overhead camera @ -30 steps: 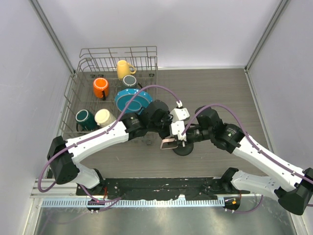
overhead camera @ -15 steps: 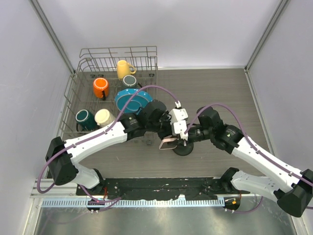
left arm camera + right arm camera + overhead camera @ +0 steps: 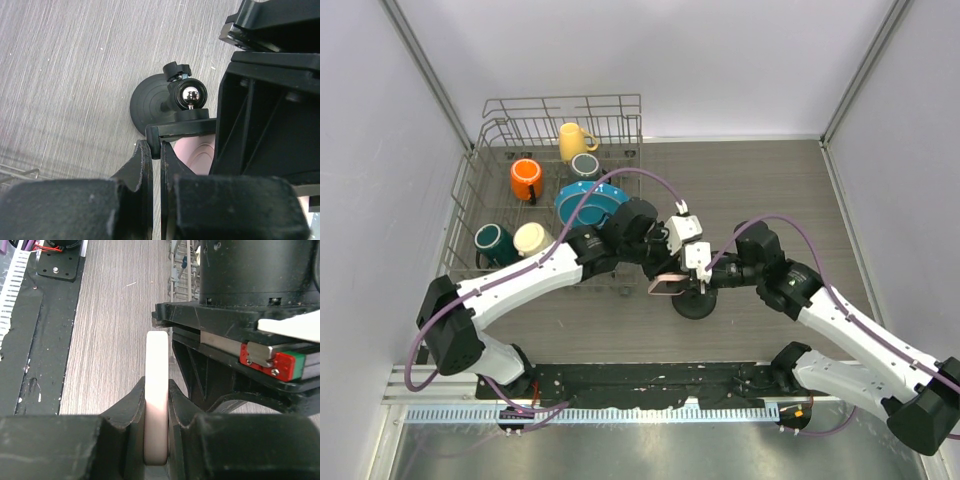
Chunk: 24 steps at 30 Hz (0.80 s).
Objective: Place the phone on the phone stand
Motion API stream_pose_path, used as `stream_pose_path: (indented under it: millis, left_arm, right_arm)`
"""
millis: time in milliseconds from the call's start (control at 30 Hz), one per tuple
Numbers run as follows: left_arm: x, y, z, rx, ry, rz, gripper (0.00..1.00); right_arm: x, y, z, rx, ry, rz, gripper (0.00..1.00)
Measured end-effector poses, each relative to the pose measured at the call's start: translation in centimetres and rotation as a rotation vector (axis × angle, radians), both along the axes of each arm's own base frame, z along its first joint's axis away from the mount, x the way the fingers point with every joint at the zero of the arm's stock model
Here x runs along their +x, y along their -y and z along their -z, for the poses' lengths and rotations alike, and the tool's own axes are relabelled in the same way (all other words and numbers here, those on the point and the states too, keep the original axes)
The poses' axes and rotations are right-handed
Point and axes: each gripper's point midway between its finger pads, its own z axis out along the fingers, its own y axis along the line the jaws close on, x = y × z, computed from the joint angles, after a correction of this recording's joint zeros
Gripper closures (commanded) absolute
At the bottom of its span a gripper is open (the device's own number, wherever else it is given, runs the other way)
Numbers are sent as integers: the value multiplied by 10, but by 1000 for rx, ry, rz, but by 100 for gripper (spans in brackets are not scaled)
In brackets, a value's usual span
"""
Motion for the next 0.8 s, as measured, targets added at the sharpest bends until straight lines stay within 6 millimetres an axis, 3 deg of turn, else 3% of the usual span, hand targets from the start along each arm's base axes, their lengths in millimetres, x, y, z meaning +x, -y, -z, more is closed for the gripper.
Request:
stream_pose_path:
  millis: [367, 800]
  left_arm:
    - [2, 1, 1, -2, -9, -6, 100]
    - [11, 2, 3, -33, -39, -133, 100]
  right_arm:
    - [3, 2, 2, -44, -90, 42, 100]
    - [7, 31, 2, -46, -313, 435, 100]
